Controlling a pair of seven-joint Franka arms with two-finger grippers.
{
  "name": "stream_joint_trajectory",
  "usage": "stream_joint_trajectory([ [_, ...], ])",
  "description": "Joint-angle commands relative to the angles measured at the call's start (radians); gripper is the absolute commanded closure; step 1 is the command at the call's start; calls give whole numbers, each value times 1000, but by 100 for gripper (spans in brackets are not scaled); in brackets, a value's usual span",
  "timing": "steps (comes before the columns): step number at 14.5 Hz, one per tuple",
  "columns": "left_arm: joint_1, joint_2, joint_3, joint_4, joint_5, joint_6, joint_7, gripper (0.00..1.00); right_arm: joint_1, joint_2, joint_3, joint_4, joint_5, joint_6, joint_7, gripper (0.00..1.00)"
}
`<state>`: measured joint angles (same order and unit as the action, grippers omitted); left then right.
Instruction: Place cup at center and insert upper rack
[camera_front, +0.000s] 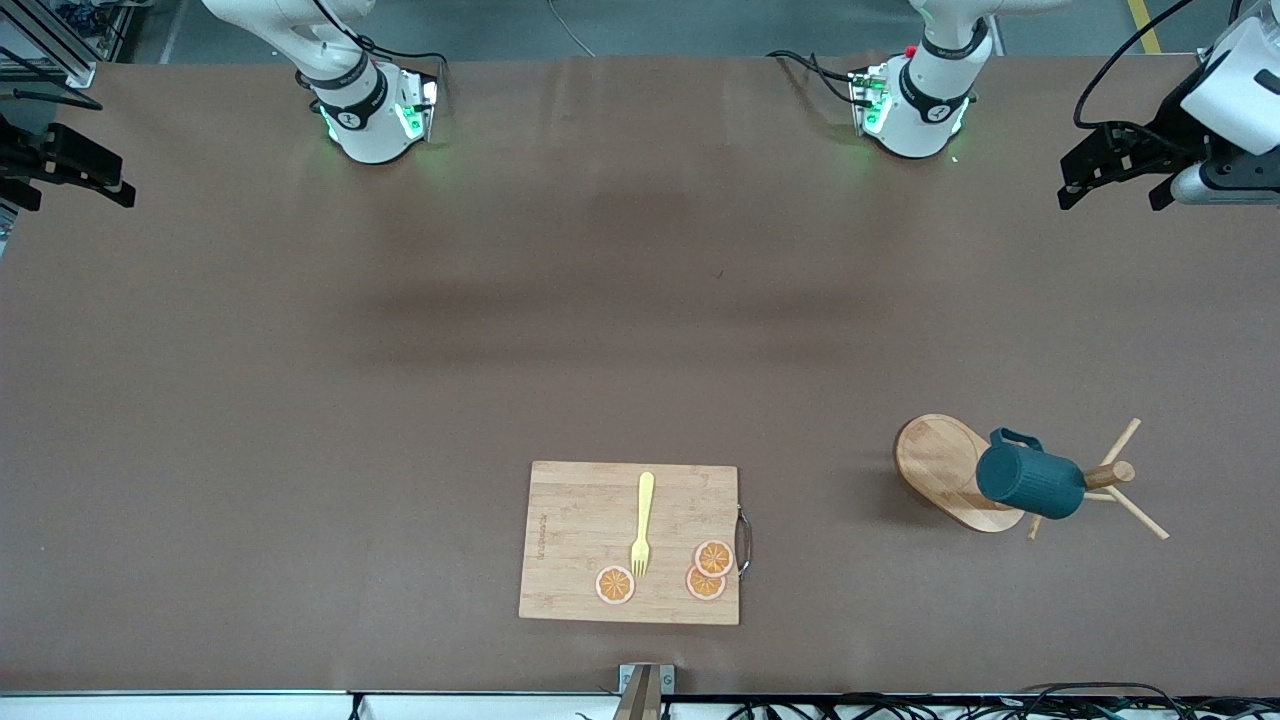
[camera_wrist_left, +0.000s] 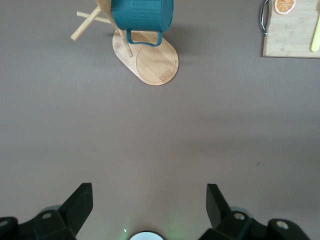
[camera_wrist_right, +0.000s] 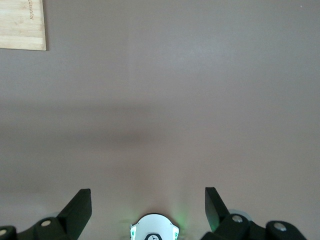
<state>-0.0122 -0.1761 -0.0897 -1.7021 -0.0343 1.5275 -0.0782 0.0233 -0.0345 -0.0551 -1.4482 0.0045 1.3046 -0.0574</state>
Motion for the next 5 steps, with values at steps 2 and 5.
stream_joint_trajectory([
  [2, -3, 29, 7, 38, -7, -18, -6, 0, 7, -24, -3, -23, 8, 8, 1, 0],
  [5, -6, 33, 7, 39, -4, -20, -12, 0, 7, -24, -3, -23, 8, 10, 1, 0],
])
